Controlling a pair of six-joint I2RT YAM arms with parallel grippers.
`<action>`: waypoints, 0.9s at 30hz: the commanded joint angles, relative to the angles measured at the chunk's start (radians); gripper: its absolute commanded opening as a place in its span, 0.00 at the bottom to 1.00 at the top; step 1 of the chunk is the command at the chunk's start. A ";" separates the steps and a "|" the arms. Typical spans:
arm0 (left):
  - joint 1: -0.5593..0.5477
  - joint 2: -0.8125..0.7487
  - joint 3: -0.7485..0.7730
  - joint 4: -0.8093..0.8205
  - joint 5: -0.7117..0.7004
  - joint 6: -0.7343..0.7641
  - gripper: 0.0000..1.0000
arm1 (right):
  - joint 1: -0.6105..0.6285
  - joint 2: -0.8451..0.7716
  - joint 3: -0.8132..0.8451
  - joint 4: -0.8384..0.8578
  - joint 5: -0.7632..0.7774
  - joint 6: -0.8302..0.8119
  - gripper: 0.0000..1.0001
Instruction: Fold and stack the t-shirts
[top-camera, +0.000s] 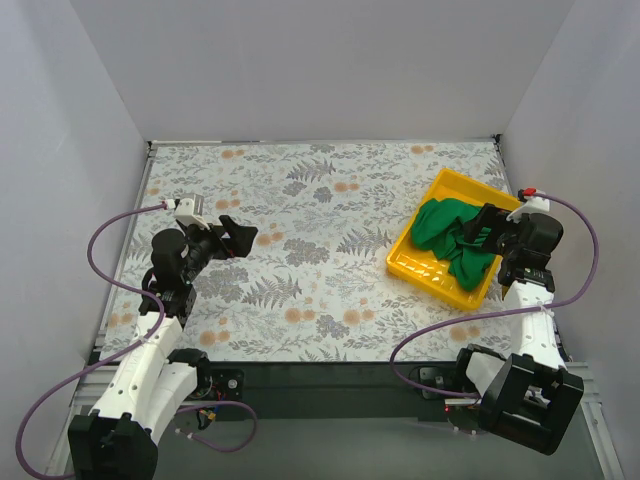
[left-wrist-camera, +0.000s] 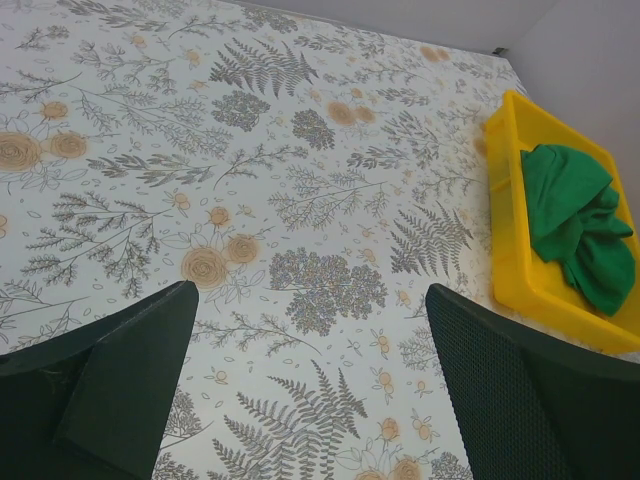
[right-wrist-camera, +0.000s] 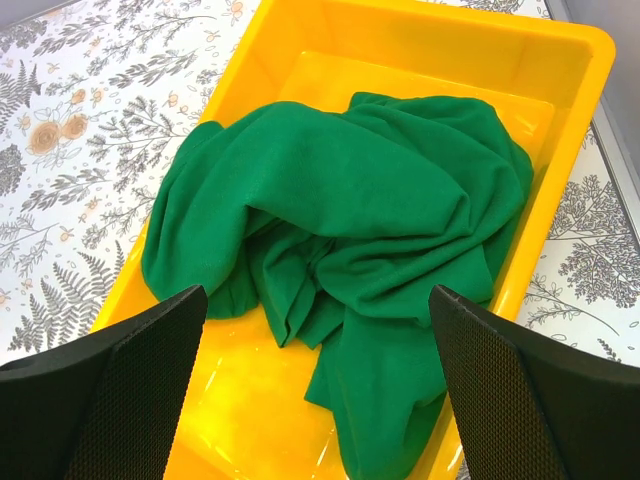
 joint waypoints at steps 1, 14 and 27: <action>-0.003 -0.005 -0.004 0.005 0.013 0.000 0.98 | -0.008 -0.011 0.007 0.041 -0.024 -0.014 0.99; -0.011 -0.002 -0.001 0.002 0.013 0.002 0.98 | -0.010 -0.080 -0.013 -0.011 -0.475 -0.371 0.98; -0.016 -0.019 0.003 0.002 0.033 0.002 0.98 | 0.073 0.149 0.302 -0.377 -0.185 -0.732 0.98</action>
